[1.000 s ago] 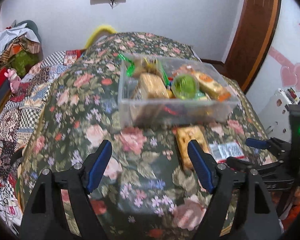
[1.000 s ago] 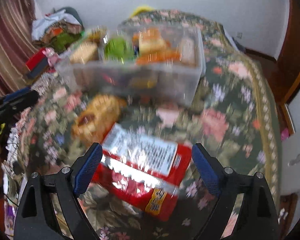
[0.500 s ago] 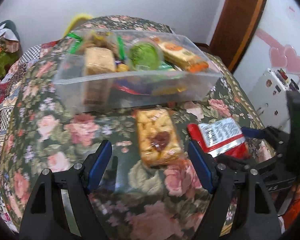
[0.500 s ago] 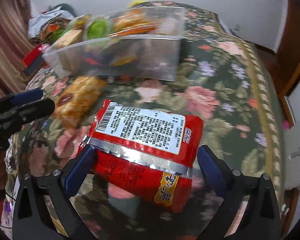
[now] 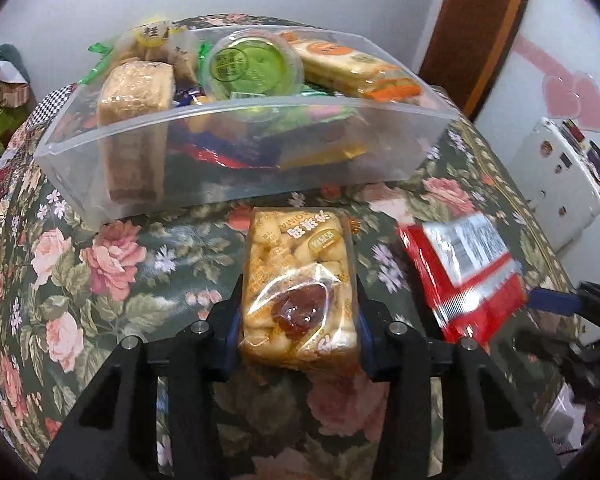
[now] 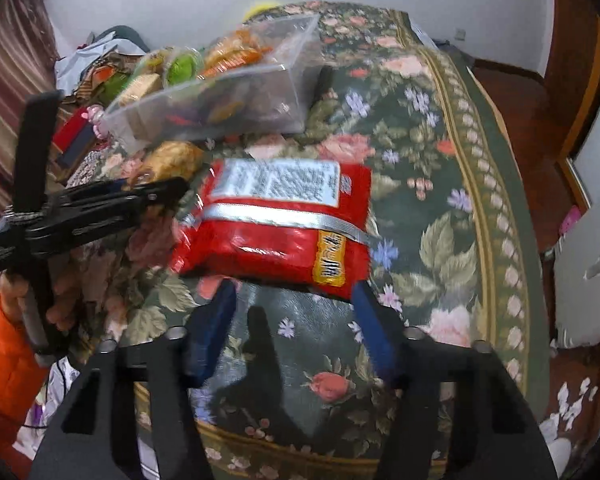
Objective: Organize snacks
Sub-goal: 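Grasp the square biscuit pack with the left tool while the right tool grasps the red chip bag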
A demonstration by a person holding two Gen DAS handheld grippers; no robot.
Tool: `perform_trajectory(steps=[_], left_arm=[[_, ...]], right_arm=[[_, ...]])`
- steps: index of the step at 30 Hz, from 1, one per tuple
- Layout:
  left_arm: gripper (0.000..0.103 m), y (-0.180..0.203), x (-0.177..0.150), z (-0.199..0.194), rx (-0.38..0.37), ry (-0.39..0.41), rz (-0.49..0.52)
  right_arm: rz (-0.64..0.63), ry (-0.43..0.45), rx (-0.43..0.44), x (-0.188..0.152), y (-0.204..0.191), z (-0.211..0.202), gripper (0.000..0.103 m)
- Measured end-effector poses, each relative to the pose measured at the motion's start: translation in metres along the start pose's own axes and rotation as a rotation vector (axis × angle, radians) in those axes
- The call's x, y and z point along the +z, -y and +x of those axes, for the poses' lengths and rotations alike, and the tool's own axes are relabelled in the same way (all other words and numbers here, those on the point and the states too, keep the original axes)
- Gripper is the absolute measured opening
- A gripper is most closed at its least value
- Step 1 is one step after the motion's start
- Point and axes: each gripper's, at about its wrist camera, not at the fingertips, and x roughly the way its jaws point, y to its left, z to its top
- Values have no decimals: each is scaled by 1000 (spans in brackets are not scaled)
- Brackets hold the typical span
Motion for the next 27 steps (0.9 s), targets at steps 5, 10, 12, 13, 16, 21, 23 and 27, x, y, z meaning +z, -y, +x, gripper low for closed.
perform_trajectory(steps=[5,10,12,13,16,21,23,27], left_arm=[[45,5,-13,-11,-13,-3,30],[45,-2,-27,-23,-8,-2,25],[45,-8,-31,-29,1,4,17],[45,-12,-33,-32,6,7,12],[45,-23,-37,-39,40,17,-7],[45,-50,-44,-53,67,30,-63],[45,-59,-48,-60,75,37,-75],[45,-69,-54,-69,87,49,-94]], right_arm=[[19,24,-37,15,8,10,46],[33,38,-6,36,9,21,47],[18,43,8,40,0,22,49],[5,42,37,41,-6,22,49],[-80,23,111,35,-31,23,49],[-152,-13,132,25,-54,20,51],[-143,7,121,27,-51,13,64],[-188,69,72,38,-51,2,95]])
